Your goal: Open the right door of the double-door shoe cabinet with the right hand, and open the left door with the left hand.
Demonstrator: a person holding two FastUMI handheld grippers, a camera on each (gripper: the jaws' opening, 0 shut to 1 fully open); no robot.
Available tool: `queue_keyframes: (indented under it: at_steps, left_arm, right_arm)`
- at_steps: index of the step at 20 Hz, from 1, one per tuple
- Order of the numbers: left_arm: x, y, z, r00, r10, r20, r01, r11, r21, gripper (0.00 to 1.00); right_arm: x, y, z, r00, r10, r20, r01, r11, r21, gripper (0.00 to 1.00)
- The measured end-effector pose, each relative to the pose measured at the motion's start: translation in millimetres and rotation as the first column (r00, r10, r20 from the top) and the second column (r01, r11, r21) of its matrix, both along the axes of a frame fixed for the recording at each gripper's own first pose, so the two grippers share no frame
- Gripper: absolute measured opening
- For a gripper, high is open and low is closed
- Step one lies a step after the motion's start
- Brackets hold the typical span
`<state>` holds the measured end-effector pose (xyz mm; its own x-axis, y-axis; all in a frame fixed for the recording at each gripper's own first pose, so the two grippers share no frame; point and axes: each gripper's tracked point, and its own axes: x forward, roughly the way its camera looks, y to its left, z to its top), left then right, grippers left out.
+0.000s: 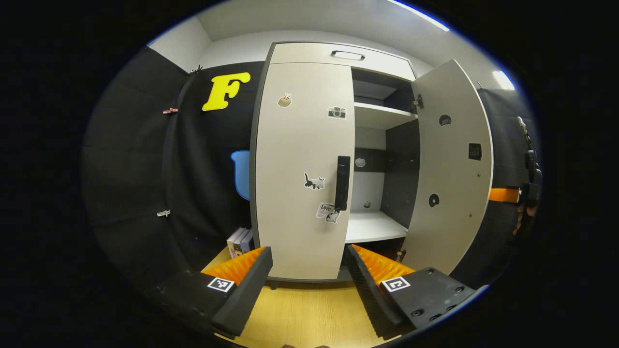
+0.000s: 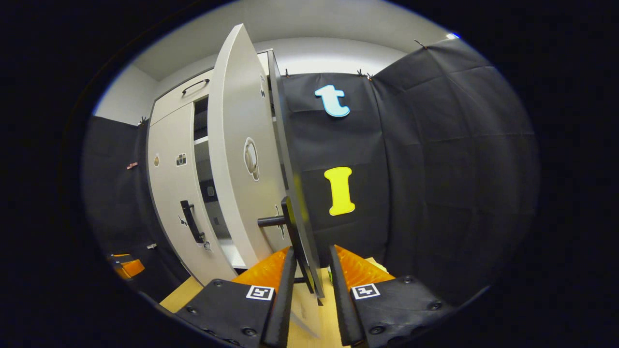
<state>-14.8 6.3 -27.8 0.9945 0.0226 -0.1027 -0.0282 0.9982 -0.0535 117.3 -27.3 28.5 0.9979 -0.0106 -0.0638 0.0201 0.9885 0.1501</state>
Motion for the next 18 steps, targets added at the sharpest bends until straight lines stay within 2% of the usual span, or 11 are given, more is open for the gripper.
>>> queue_keyframes:
  at_steps: [2, 3, 5, 8, 11, 18]
  left_arm:
    - [1.9, 1.3, 0.0, 1.000, -0.025, 0.000, 0.025, 1.000, -0.008, 0.95]
    - [4.3, 1.7, 1.6, 0.999, -0.038, 0.007, 0.038, 0.999, -0.008, 0.95]
    - [10.4, 3.3, 4.3, 0.998, -0.062, 0.017, 0.062, 0.998, -0.001, 0.95]
    - [28.8, 0.7, 8.8, 0.995, -0.095, 0.023, 0.095, 0.995, 0.010, 0.95]
    - [50.6, -7.1, 17.6, 0.991, -0.127, 0.047, 0.128, 0.992, -0.010, 0.95]
    - [122.7, -27.3, 45.0, 0.978, -0.189, 0.088, 0.190, 0.982, -0.010, 0.95]
  right_arm:
    - [-11.6, -8.8, -7.7, 0.999, -0.049, -0.021, 0.049, 0.999, -0.013, 0.43]
    - [-18.8, -10.3, -11.7, 0.997, -0.069, -0.036, 0.068, 0.998, -0.016, 0.48]
    - [-35.3, -11.9, -16.7, 0.992, -0.116, -0.045, 0.115, 0.993, -0.025, 0.82]
    - [-49.0, -2.7, -17.1, 0.989, -0.150, -0.012, 0.149, 0.988, -0.045, 0.82]
    - [-60.0, 17.0, -30.6, 0.992, -0.124, -0.035, 0.122, 0.990, -0.068, 0.98]
    - [-71.2, 83.4, -59.5, 0.997, -0.021, -0.072, 0.017, 0.998, -0.066, 0.98]
